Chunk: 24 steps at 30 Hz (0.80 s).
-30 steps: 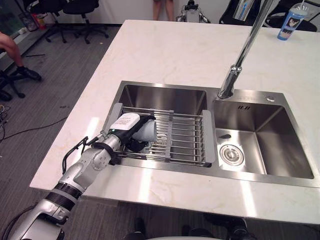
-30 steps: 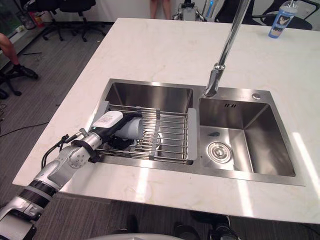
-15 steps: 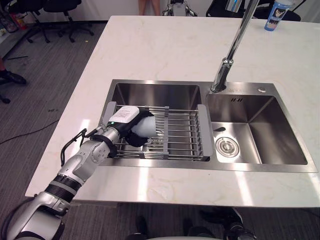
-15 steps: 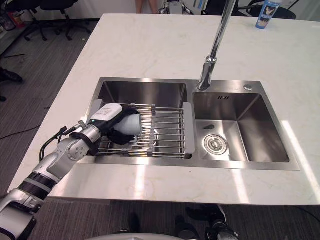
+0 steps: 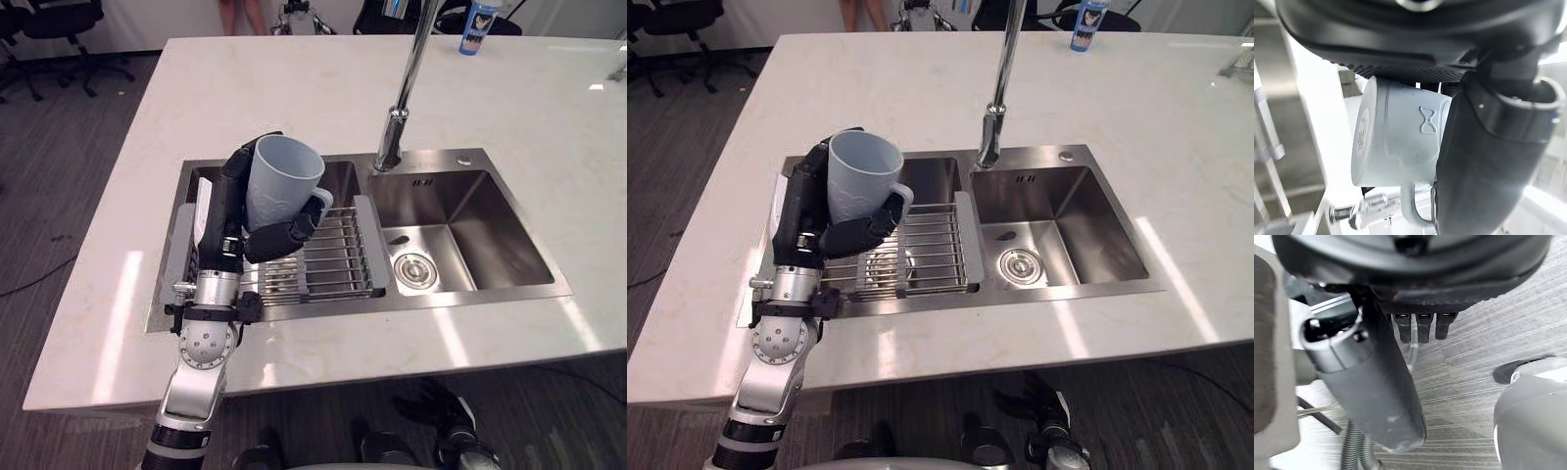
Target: Walk over to the sink, pick up the cup, carry it to the dishwasher, place the cup inside the dishwasher, then close the dishwasher door
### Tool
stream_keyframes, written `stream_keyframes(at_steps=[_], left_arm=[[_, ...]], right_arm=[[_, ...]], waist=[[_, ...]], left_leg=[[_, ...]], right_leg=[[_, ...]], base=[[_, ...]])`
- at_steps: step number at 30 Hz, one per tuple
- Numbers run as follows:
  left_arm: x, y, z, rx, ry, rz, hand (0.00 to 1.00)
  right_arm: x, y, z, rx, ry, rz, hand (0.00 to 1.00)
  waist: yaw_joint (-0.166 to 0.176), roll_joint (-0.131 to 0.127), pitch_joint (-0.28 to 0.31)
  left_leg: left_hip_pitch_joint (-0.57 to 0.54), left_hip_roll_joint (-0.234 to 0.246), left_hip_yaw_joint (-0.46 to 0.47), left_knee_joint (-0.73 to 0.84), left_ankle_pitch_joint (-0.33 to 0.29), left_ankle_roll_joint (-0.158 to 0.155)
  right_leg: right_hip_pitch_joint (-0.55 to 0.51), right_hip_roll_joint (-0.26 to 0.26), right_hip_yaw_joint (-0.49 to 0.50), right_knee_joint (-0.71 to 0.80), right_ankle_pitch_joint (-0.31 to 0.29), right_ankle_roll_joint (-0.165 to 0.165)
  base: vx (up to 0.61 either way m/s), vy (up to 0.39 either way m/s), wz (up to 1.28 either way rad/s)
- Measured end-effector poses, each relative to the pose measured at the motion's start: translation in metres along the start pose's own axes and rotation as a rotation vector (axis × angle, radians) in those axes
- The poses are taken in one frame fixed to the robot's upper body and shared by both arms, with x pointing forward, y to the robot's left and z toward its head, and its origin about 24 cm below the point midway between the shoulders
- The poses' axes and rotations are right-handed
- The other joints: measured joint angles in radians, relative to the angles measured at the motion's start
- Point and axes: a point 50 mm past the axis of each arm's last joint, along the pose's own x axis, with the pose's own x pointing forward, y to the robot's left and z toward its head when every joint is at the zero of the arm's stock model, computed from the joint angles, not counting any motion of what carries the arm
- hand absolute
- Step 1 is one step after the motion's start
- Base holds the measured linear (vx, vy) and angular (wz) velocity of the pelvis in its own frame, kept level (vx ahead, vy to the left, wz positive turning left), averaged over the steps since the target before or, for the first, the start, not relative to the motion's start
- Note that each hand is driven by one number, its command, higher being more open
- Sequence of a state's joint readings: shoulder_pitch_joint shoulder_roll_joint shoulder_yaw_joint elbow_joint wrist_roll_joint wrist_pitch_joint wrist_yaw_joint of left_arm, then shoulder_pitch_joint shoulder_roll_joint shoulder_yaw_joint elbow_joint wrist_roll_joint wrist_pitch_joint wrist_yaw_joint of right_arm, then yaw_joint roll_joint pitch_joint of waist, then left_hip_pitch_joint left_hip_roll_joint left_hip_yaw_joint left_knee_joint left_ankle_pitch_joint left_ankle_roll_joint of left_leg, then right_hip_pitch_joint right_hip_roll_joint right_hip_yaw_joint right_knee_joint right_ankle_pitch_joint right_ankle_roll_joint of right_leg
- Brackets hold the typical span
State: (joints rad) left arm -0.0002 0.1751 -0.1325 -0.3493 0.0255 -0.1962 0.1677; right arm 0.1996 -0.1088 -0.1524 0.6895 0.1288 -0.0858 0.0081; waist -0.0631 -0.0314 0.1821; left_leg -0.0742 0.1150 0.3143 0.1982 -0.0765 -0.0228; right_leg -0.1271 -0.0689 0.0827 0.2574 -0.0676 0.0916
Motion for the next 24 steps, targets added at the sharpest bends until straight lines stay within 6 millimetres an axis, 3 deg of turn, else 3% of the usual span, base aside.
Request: stream_keyframes(at_steps=[1,2,3,5,7,8,9,12,14,15,16,18,19,20,21,22,24], left_arm=[[-0.001,-0.002,0.001,-0.015,0.000,-0.001,0.30],[-0.004,-0.002,0.003,-0.027,-0.004,0.003,0.30],[-0.013,0.000,0.001,-0.040,0.029,0.019,0.30],[-0.026,0.003,-0.003,-0.070,0.078,0.050,0.30],[-0.034,0.004,-0.007,-0.101,0.120,0.084,0.30],[-0.037,0.000,-0.007,-0.122,0.136,0.085,0.30],[-0.037,-0.002,-0.006,-0.130,0.130,0.072,0.30],[-0.039,-0.003,-0.009,-0.156,0.161,0.072,0.30],[-0.039,-0.006,-0.008,-0.169,0.158,0.063,0.30],[-0.039,-0.010,-0.006,-0.199,0.149,0.052,0.30],[-0.039,-0.013,-0.005,-0.210,0.145,0.044,0.30],[-0.038,-0.022,-0.004,-0.248,0.138,-0.002,0.30],[-0.037,-0.026,-0.004,-0.258,0.137,-0.018,0.30],[-0.036,-0.031,-0.004,-0.270,0.139,-0.040,0.30],[-0.034,-0.038,-0.005,-0.285,0.134,-0.066,0.30],[-0.028,-0.042,-0.010,-0.289,0.135,-0.081,0.30],[-0.027,-0.041,-0.017,-0.269,0.159,-0.085,0.30]], right_arm=[[0.001,0.000,0.004,0.002,-0.016,-0.007,0.90],[0.002,0.002,0.007,0.018,-0.029,-0.016,0.90],[0.001,0.001,0.005,0.017,-0.020,-0.024,0.90],[0.001,0.000,0.003,0.015,-0.014,-0.027,0.90],[0.005,-0.003,0.009,-0.001,-0.022,-0.036,0.90],[0.006,-0.005,0.014,-0.008,-0.036,-0.047,0.90],[0.010,-0.003,0.021,-0.006,-0.055,-0.049,0.90],[0.018,0.000,0.034,-0.007,-0.074,-0.054,0.90],[0.017,-0.003,0.034,-0.002,-0.085,-0.075,0.90],[0.014,-0.007,0.032,-0.004,-0.087,-0.095,0.90],[0.012,-0.010,0.031,-0.007,-0.089,-0.104,0.90],[0.006,-0.016,0.022,-0.014,-0.075,-0.117,0.90],[0.005,-0.017,0.019,-0.014,-0.064,-0.121,0.90],[0.002,-0.019,0.013,-0.015,-0.047,-0.126,0.90],[-0.001,-0.022,0.008,-0.016,-0.033,-0.133,0.90],[0.000,-0.021,0.005,-0.009,-0.018,-0.134,0.90],[0.001,-0.012,0.000,0.006,0.004,-0.115,0.90]], waist=[[0.004,0.008,0.000],[0.018,0.003,0.012],[0.026,0.003,0.011],[0.050,-0.001,-0.004],[0.089,0.016,-0.010],[0.109,0.045,-0.027],[0.110,0.044,-0.026],[0.088,0.070,0.001],[0.086,0.058,0.007],[0.086,0.057,0.008],[0.086,0.057,0.007],[0.061,0.054,-0.001],[0.056,0.055,-0.008],[0.046,0.061,-0.031],[0.041,0.078,-0.058],[0.040,0.103,-0.074],[0.044,0.080,-0.073]], left_leg=[[-0.012,0.012,0.001,-0.002,-0.003,0.011],[-0.014,0.010,0.015,0.014,-0.006,0.023],[-0.007,-0.001,0.015,0.022,-0.005,0.030],[-0.031,-0.012,0.019,0.055,-0.003,0.029],[-0.094,-0.005,0.025,0.085,0.015,0.021],[-0.133,0.011,0.021,0.068,0.046,0.024],[-0.175,0.018,0.007,0.070,0.069,0.019],[-0.217,0.057,-0.084,0.100,0.122,-0.008],[-0.220,0.059,-0.148,0.103,0.143,-0.030],[-0.229,0.067,-0.154,0.228,0.067,-0.001],[-0.226,0.067,-0.155,0.282,0.031,0.008],[-0.146,0.068,-0.154,0.388,-0.086,0.003],[-0.116,0.071,-0.153,0.370,-0.098,-0.008],[-0.074,0.075,-0.148,0.315,-0.102,-0.017],[0.001,0.073,-0.139,0.161,-0.101,-0.039],[0.042,0.067,-0.135,-0.008,-0.088,-0.082],[0.047,0.044,-0.139,-0.031,-0.066,-0.077]], right_leg=[[0.012,-0.005,-0.006,-0.017,-0.001,0.008],[-0.029,-0.023,-0.045,0.211,-0.108,-0.010],[-0.021,-0.043,-0.076,0.392,-0.167,0.007],[0.026,-0.064,-0.096,0.473,-0.181,0.026],[0.020,-0.049,-0.117,0.369,-0.207,0.037],[0.031,-0.031,-0.134,0.264,-0.216,0.020],[0.051,-0.021,-0.153,0.166,-0.232,-0.009],[0.107,0.045,-0.182,0.046,-0.195,-0.052],[0.113,0.045,-0.214,0.044,-0.183,-0.080],[0.105,0.040,-0.233,0.053,-0.172,-0.096],[0.101,0.035,-0.239,0.054,-0.166,-0.098],[0.092,0.000,-0.275,0.044,-0.140,-0.088],[0.086,-0.008,-0.285,0.036,-0.132,-0.083],[0.067,-0.016,-0.304,0.019,-0.119,-0.071],[0.038,-0.020,-0.322,0.003,-0.102,-0.055],[0.021,-0.020,-0.348,-0.025,-0.070,-0.036],[0.029,-0.038,-0.353,-0.043,-0.045,-0.029]], base=[[-0.18,0.012,-0.15],[-0.12,0.004,-0.02],[-0.10,-0.006,0.02],[-0.12,-0.068,-0.04],[-0.17,-0.045,-0.16],[-0.16,-0.056,0.06],[-0.21,-0.124,0.21],[-0.24,-0.137,0.30],[-0.27,-0.100,0.38],[-0.26,-0.069,0.36],[-0.33,-0.016,0.40],[-0.20,0.052,0.52],[-0.11,0.093,0.60],[-0.11,0.140,0.61],[-0.15,0.270,0.74],[-0.12,0.259,0.59],[-0.07,0.182,0.26]])
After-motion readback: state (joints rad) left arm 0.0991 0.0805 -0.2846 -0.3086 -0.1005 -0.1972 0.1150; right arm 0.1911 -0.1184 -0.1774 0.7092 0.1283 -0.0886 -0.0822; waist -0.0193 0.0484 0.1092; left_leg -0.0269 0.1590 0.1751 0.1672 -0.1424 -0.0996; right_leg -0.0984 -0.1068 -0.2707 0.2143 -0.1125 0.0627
